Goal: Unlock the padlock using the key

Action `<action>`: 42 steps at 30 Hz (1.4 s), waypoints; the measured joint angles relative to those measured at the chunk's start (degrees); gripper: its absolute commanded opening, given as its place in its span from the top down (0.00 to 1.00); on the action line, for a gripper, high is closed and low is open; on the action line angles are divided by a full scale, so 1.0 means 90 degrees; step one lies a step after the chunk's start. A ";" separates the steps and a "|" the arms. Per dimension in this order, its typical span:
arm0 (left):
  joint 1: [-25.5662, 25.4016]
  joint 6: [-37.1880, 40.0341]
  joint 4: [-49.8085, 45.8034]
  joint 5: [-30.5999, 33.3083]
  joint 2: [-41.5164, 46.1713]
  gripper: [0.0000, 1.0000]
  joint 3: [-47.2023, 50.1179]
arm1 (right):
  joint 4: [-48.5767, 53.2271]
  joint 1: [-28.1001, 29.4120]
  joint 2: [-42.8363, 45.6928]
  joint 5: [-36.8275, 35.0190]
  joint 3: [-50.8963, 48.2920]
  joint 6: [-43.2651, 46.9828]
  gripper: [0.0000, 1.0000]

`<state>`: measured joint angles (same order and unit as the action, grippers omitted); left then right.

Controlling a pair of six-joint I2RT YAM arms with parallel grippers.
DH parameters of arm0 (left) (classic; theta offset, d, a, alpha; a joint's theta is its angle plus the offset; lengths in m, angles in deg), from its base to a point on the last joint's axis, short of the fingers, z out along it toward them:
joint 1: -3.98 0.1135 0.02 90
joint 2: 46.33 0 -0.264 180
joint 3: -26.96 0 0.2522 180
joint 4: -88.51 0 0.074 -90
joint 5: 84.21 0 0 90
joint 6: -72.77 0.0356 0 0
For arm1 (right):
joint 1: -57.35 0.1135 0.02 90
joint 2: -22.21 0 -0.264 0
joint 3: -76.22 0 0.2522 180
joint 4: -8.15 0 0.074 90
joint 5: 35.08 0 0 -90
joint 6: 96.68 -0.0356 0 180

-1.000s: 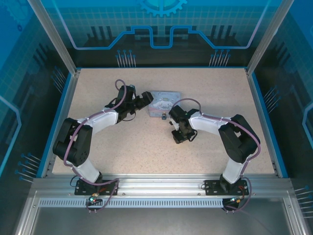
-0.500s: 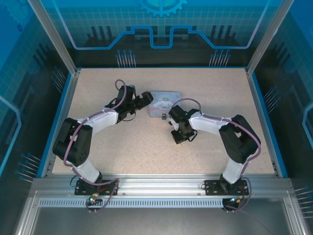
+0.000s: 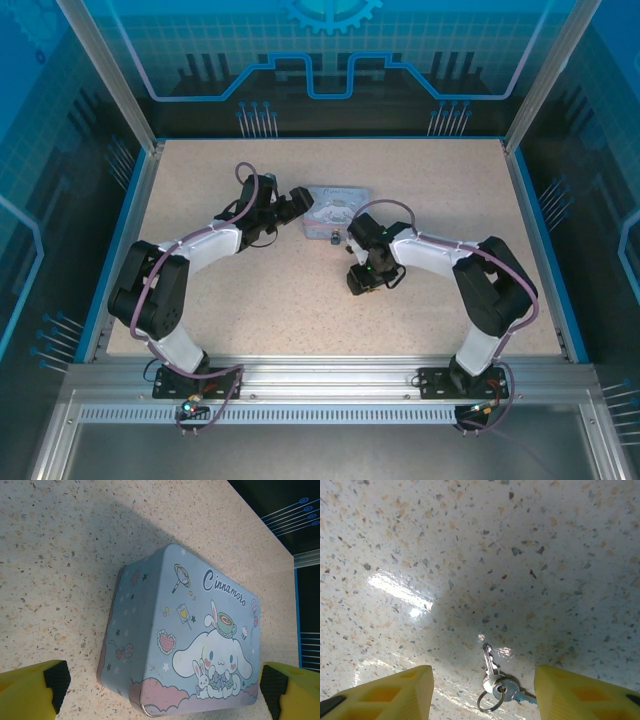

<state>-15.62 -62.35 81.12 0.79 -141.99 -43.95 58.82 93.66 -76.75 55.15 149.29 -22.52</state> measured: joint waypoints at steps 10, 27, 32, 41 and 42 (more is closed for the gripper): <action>0.0000 0.0000 0.0000 -0.0046 -0.0002 0.01 0.0000 | -0.0056 0.0000 0.0039 0.0024 -0.0197 0.0002 0.50; 0.0000 -0.0002 0.0000 -0.0049 -0.0010 0.01 -0.0002 | -0.0109 0.0000 0.0304 -0.0012 -0.0539 -0.0075 0.65; 0.0000 -0.0002 0.0000 -0.0046 -0.0010 0.01 -0.0002 | -0.0114 0.0002 0.0279 0.0000 -0.0522 -0.0095 0.64; 0.0000 -0.0002 0.0000 -0.0046 -0.0010 0.01 0.0000 | 0.0046 0.0005 0.0141 -0.0036 -0.0352 -0.0126 0.73; 0.0000 -0.0002 0.0000 -0.0046 -0.0010 0.01 0.0000 | 0.0068 0.0002 0.0126 -0.0063 -0.0338 -0.0134 0.78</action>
<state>-15.62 -62.37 81.12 0.38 -142.08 -43.95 59.43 93.68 -75.61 54.58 146.25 -23.72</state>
